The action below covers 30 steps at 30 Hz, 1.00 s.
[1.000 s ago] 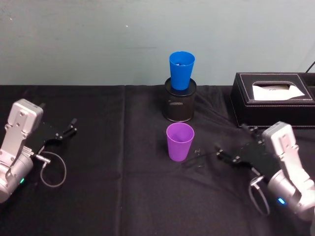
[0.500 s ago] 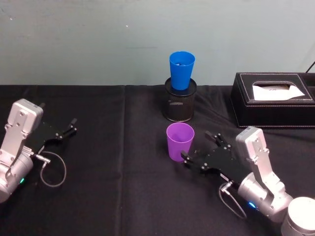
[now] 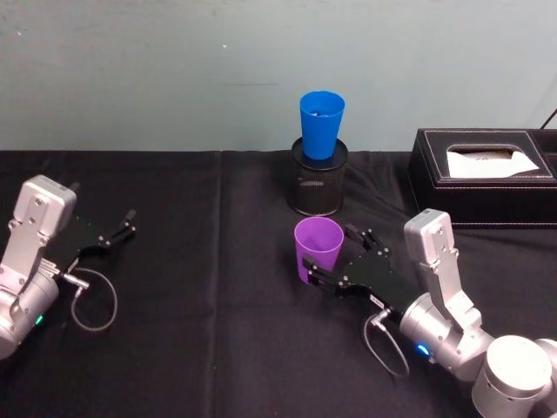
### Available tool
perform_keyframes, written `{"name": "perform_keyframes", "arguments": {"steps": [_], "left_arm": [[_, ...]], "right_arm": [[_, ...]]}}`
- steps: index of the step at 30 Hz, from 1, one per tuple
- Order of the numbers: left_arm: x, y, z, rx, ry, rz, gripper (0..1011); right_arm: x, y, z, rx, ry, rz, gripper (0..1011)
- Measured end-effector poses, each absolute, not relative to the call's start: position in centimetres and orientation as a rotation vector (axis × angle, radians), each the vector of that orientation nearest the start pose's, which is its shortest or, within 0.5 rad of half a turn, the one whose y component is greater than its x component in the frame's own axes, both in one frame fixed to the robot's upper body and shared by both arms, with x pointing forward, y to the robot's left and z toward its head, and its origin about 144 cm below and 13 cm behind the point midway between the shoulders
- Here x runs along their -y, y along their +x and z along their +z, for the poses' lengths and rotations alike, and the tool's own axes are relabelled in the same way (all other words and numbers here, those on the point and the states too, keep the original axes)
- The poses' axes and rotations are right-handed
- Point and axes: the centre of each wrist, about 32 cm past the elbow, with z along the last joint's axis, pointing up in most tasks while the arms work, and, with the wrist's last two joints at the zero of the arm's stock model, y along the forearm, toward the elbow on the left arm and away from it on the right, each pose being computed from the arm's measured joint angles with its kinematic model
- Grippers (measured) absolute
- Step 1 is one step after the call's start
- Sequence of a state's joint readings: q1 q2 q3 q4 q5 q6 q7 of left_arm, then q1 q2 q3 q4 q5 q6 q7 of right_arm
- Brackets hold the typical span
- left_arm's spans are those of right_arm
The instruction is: Pick up one cup with a gripper and tap it against the other cup.
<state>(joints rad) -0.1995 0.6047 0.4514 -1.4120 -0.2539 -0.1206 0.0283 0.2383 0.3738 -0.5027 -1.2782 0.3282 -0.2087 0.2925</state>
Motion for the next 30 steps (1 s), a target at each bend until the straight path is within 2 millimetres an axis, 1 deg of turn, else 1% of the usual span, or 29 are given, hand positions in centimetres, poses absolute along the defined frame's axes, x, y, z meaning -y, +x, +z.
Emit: {"name": "perform_keyframes", "arguments": {"steps": [12, 23, 30], "left_arm": [[-31.0, 48.9, 114.0, 0.285, 0.304, 1.248, 1000], [-31.0, 48.9, 114.0, 0.285, 0.304, 1.248, 1000], [-31.0, 48.9, 114.0, 0.285, 0.304, 1.248, 1000]], "right_arm": [[22.1, 50.5, 109.6, 0.061, -0.072, -0.925, 1003], [21.1, 50.6, 109.8, 0.063, -0.055, -0.903, 1003], [20.9, 50.8, 109.7, 0.061, -0.056, -0.905, 1003]]}}
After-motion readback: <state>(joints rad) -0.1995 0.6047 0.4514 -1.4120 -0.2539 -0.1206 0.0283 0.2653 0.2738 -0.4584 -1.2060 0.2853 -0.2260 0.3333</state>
